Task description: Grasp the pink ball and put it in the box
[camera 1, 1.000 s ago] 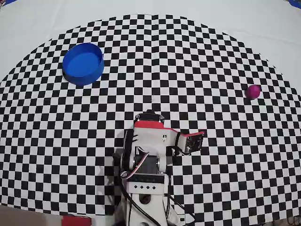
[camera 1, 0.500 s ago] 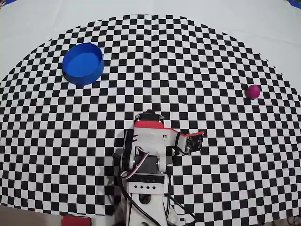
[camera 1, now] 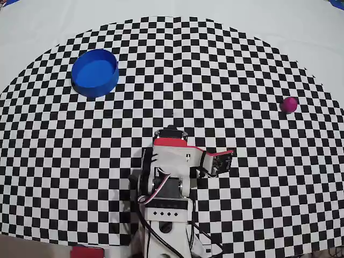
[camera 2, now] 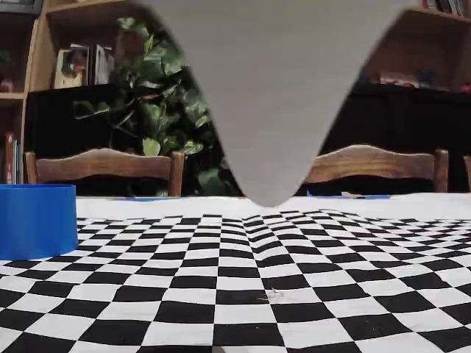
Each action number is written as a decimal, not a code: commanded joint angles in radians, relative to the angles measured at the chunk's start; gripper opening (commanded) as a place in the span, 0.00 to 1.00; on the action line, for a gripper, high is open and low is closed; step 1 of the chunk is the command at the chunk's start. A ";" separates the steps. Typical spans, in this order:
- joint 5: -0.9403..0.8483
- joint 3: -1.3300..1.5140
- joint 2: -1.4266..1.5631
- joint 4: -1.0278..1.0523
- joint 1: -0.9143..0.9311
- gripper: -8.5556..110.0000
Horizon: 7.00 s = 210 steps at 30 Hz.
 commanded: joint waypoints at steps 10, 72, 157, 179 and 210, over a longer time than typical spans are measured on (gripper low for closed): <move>-0.002 0.008 0.015 0.003 -0.006 0.07; -1.557 0.008 -0.087 -0.669 -0.064 0.31; -1.571 0.008 -0.186 -0.735 0.749 0.31; -1.569 -0.002 -0.282 -0.778 0.776 0.31; -1.555 -0.256 -0.726 -0.804 0.784 0.31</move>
